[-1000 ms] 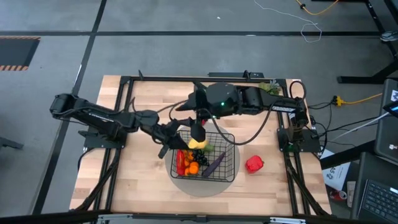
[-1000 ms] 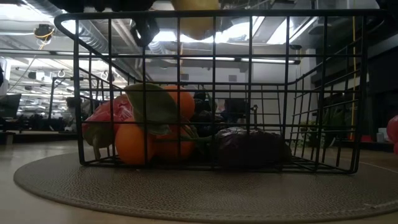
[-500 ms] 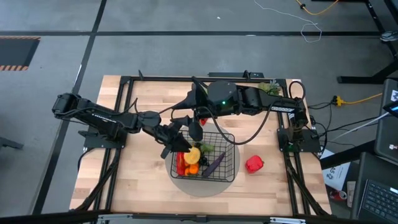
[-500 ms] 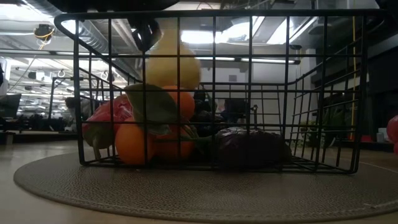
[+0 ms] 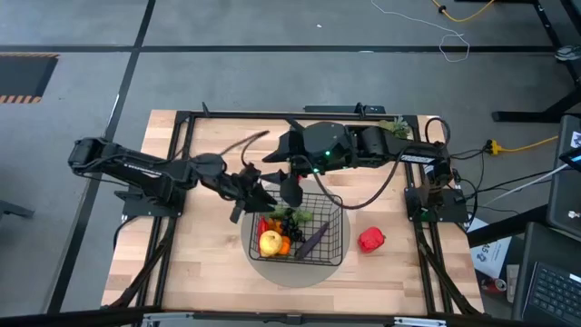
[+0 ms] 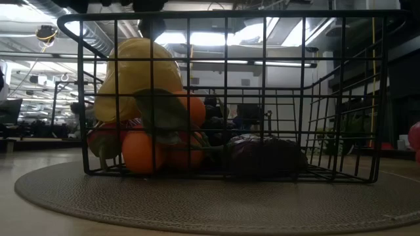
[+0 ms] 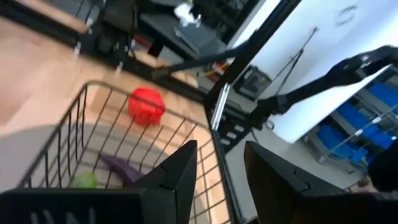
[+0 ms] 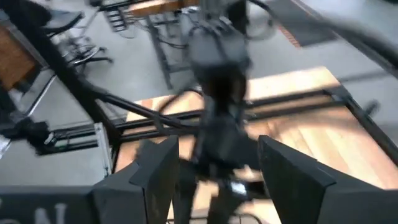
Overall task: Build produce basket
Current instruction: Put the green pear into black wire basket
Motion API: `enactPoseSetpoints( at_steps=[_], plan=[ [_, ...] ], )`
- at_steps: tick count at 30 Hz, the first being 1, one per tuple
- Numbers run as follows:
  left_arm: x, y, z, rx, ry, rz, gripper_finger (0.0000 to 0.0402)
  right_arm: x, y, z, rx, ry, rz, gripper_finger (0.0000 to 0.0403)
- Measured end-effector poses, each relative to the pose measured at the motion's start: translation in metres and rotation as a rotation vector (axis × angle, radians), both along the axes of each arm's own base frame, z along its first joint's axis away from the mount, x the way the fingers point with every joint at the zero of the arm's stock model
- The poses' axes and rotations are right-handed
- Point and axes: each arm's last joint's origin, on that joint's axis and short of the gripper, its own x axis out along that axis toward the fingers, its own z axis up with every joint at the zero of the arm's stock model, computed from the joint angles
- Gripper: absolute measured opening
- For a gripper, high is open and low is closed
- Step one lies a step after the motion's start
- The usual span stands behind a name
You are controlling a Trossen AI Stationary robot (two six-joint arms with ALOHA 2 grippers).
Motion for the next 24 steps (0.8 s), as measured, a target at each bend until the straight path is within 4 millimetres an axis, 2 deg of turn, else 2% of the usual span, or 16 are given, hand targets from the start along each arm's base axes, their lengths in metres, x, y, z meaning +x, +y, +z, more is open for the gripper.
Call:
enactPoseSetpoints(
  at_steps=[6, 10, 14, 19, 24],
  plan=[
    [-0.015, 0.012, 0.011, 0.001, -0.003, 0.045, 0.0128, -0.023, -0.006, -0.001, 0.003, 0.118, -0.278, 0.0220],
    [-0.030, 0.017, 0.012, 0.007, 0.076, 0.067, 0.0128, -0.053, -0.005, 0.002, 0.037, 0.199, -0.479, 0.0220],
    [-0.044, 0.022, 0.015, 0.013, 0.122, 0.117, 0.0128, -0.076, -0.001, -0.002, 0.135, 0.304, -0.586, 0.0220],
    [-0.056, 0.028, 0.022, 0.015, 0.094, 0.182, 0.0128, -0.089, -0.002, -0.011, 0.181, 0.393, -0.729, 0.0220],
    [-0.060, 0.032, 0.026, 0.042, 0.071, 0.203, 0.0128, -0.087, -0.001, -0.015, 0.187, 0.401, -0.743, 0.0220]
  ],
)
